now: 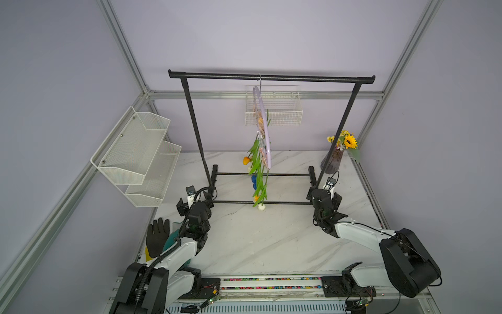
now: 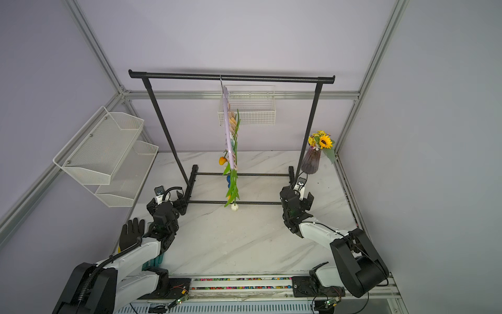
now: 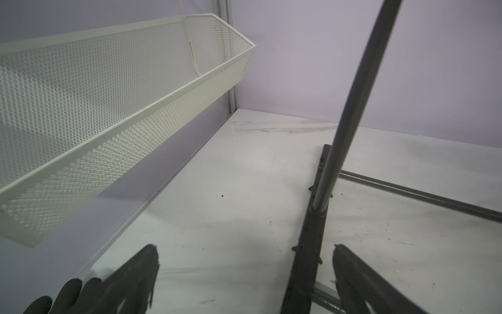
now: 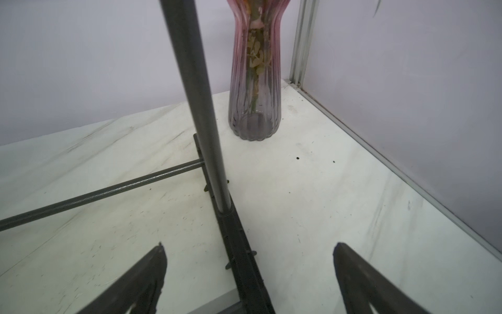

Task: Dry the flowers on a clothes hanger
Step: Reset both arms

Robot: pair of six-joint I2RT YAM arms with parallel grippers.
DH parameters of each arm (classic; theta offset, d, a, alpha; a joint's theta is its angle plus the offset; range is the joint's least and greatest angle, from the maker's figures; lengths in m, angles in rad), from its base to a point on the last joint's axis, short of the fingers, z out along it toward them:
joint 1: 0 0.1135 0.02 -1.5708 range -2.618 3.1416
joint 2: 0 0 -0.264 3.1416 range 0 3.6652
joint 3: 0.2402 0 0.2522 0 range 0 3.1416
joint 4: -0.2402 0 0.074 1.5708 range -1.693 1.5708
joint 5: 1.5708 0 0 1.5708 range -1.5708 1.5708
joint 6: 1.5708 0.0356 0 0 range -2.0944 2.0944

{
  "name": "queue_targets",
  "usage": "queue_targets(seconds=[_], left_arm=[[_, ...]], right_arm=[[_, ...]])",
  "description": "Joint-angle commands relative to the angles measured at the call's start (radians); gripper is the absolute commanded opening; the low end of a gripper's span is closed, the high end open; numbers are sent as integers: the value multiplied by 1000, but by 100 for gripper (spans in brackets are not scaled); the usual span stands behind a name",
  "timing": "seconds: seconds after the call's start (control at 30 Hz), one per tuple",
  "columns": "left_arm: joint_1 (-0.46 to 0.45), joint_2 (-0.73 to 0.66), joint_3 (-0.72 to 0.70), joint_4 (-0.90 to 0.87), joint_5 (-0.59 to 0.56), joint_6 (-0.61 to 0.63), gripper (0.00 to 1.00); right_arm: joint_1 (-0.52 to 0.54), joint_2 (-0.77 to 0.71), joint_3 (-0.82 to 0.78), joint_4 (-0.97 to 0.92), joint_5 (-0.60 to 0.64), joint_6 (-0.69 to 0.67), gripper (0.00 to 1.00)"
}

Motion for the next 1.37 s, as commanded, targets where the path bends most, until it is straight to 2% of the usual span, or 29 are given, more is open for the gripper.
queue_targets(seconds=[0.0, 0.23, 0.3, 0.33, 0.37, 0.47, 0.5, 0.53, 0.57, 0.63, 0.7, 0.83, 1.33], left_arm=[[72, 57, -40, 140, 70, 25, 100], [147, 180, 10, 234, 181, 51, 100], [175, 203, 12, 262, 248, 36, 100], [187, 210, 25, 245, 282, 28, 100], [193, 217, 32, 237, 306, 16, 100], [209, 321, 17, 362, 401, 25, 100], [207, 363, 7, 437, 419, 43, 100], [208, 389, -3, 480, 433, 45, 100], [208, 407, -3, 489, 434, 46, 100], [207, 439, 29, 459, 465, 60, 100], [203, 440, 51, 421, 473, 70, 100], [204, 428, 69, 366, 483, 72, 100], [187, 435, 79, 358, 479, 104, 100]], right_arm=[[-45, 1, -18, 134, 34, -56, 97], [-160, 207, -47, 378, -63, -206, 97], [-169, 283, -63, 486, -73, -247, 97], [-178, 309, -73, 573, -78, -311, 97], [-177, 311, -78, 582, -97, -304, 97], [-229, 356, -159, 762, -236, -286, 97], [-242, 389, -190, 884, -302, -332, 97], [-247, 401, -214, 911, -372, -337, 97], [-255, 418, -210, 907, -407, -334, 97], [-257, 462, -171, 907, -396, -357, 97], [-266, 427, -135, 769, -423, -315, 97], [-284, 431, -113, 730, -415, -297, 97], [-287, 431, -112, 731, -417, -299, 97]])
